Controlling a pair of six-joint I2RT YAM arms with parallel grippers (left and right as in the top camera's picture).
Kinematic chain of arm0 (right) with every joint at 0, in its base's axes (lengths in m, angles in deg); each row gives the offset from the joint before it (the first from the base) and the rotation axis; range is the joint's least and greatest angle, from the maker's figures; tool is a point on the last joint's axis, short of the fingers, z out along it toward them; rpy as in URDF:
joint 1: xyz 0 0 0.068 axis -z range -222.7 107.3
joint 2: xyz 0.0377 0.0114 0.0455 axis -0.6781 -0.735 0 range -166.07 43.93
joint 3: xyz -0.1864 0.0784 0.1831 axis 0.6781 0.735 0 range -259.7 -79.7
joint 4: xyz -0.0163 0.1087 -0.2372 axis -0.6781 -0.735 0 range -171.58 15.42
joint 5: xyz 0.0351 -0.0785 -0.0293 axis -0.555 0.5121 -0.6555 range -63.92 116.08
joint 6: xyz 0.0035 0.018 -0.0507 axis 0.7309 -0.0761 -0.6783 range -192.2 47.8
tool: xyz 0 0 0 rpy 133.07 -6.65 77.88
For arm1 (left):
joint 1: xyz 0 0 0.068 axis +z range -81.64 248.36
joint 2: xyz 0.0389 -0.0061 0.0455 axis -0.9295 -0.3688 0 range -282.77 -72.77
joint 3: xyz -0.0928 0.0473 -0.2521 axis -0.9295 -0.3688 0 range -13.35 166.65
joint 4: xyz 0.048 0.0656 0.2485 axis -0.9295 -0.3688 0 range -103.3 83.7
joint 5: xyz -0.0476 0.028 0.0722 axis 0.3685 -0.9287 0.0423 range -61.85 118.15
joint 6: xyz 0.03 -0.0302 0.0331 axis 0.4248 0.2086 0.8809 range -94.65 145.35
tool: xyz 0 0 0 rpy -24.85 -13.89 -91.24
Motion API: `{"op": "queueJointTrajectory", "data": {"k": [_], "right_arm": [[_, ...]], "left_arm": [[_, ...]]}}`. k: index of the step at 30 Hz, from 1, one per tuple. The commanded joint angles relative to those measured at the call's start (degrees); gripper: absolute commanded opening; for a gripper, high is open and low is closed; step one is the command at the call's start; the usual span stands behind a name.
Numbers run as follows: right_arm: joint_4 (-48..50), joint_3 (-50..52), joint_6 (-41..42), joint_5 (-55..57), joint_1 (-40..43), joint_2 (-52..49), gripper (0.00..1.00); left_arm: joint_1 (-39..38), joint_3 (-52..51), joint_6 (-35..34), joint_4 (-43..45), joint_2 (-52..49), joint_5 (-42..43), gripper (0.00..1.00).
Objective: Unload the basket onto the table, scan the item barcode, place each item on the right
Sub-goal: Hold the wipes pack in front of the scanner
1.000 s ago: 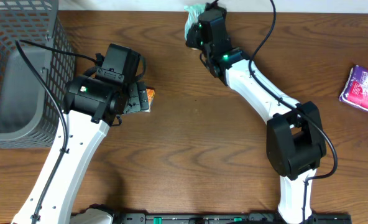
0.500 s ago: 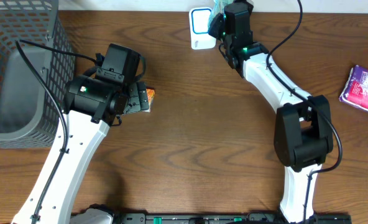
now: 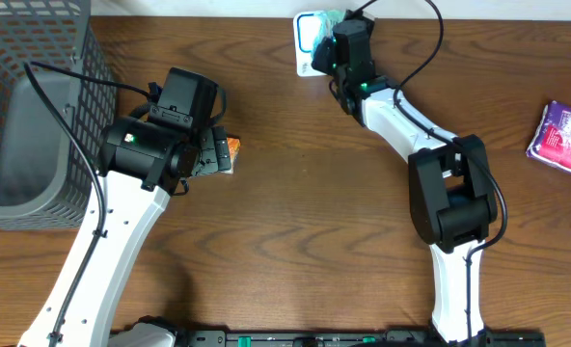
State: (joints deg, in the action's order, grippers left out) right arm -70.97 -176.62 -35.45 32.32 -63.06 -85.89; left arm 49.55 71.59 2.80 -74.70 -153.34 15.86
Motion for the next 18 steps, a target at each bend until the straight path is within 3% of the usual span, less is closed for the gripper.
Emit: {"op": "queueJointTrajectory", "data": {"k": [1, 14, 18], "right_arm": [[1.2, -0.9, -1.0, 1.0, -0.4, -0.9, 0.01], [2.1, -1.1, -1.2, 1.4, -0.1, -0.9, 0.01], [-1.9, -2.5, -2.2, 3.4, 1.5, 0.6, 0.01]], "left_arm": [[0.3, 0.5, -0.5, -0.2, 0.3, -0.1, 0.98], [0.3, 0.5, -0.5, -0.2, 0.3, -0.1, 0.98], [0.3, 0.5, -0.5, -0.2, 0.3, -0.1, 0.98]]}}
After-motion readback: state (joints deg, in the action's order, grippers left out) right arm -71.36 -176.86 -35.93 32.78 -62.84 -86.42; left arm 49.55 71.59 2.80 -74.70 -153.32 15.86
